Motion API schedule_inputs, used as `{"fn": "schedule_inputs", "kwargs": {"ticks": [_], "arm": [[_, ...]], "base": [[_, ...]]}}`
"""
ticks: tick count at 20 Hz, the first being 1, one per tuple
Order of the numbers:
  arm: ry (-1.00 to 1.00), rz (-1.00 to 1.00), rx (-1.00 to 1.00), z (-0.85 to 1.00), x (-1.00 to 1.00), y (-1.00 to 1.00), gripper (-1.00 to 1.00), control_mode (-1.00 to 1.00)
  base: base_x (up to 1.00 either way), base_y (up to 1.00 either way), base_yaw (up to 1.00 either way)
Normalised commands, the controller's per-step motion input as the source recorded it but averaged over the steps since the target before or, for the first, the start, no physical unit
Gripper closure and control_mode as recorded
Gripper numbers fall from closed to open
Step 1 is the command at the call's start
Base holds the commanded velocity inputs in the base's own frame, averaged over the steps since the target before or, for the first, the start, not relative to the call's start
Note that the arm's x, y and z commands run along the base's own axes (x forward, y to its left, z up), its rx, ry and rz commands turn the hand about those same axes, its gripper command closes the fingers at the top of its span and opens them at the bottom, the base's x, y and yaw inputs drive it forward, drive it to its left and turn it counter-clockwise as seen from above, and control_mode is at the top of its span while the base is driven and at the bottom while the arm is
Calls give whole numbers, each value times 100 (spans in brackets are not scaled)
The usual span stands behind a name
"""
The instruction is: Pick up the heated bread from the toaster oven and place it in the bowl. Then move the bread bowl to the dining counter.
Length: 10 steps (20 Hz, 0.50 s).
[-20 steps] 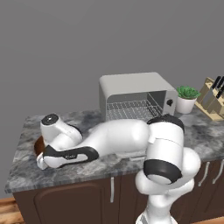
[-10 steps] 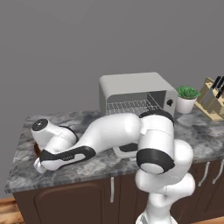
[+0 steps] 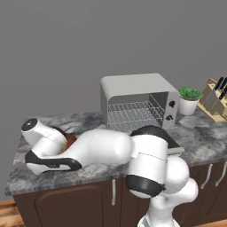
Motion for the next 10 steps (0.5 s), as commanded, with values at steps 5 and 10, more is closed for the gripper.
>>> {"fn": "schedule_inputs", "kwargs": {"ticks": [5,10], "arm": [[-36,8,-5,70,-83,-37,100,-100],[-47,6,-8,66,-92,-84,100,-100]], "base": [[0,0,0],[0,0,0]]}}
